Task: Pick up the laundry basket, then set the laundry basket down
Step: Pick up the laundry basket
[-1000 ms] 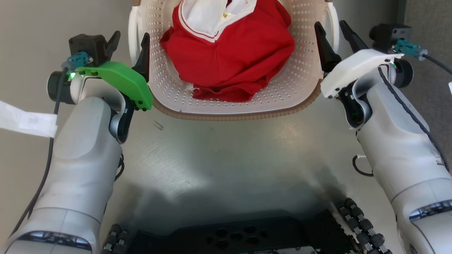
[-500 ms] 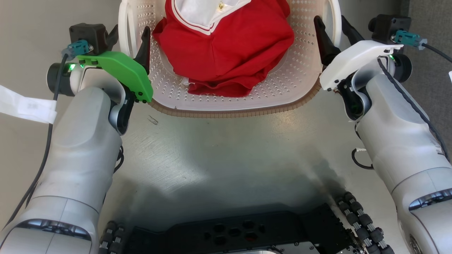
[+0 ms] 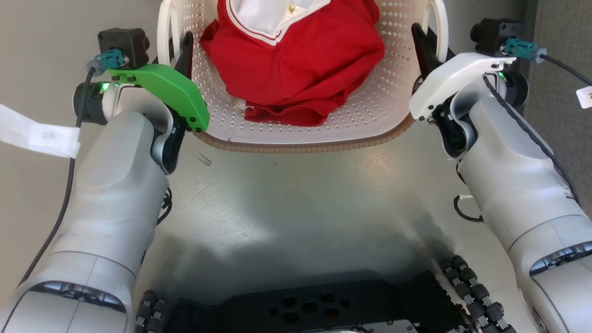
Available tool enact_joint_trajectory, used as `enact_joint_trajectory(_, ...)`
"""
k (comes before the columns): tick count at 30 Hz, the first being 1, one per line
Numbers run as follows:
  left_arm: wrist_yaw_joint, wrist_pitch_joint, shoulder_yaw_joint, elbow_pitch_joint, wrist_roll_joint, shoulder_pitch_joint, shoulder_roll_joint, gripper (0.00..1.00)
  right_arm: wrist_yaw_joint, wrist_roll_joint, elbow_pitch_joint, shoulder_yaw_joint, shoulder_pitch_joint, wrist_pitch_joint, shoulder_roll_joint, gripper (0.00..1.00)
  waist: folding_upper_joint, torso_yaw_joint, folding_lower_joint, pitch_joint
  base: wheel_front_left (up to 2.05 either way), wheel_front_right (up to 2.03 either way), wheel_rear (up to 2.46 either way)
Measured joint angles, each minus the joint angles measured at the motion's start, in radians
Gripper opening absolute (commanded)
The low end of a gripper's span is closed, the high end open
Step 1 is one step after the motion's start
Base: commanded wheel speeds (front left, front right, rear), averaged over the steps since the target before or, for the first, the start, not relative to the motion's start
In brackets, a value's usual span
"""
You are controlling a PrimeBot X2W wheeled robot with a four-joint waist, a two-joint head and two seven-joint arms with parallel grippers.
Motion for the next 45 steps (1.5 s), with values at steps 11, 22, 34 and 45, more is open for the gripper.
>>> enact_joint_trajectory(11,0.0,-0.009,-0.06,0.031,-0.053,0.004,0.011,0.0,0.0,0.056,0.023,0.056,0.009,0.0,-0.002,0.0,0.0,0.0,-0.0001,-0.068,0.0,0.0,0.0)
enact_joint_trajectory(22,0.0,0.011,-0.125,0.099,-0.067,0.047,0.011,0.0,-0.001,0.108,0.042,0.136,0.049,0.002,-0.001,0.0,0.0,-0.009,-0.0001,-0.195,0.0,0.0,0.0)
enact_joint_trajectory(34,0.0,0.043,-0.162,0.127,-0.119,0.131,0.01,0.0,-0.002,0.172,0.065,0.211,0.123,0.064,0.002,0.0,0.0,-0.024,-0.0001,-0.361,0.0,0.0,0.0)
enact_joint_trajectory(45,0.0,0.109,-0.205,0.136,-0.178,0.224,0.011,0.0,-0.008,0.239,0.074,0.283,0.2,0.172,0.001,0.0,0.0,-0.039,-0.0001,-0.517,0.0,0.0,0.0)
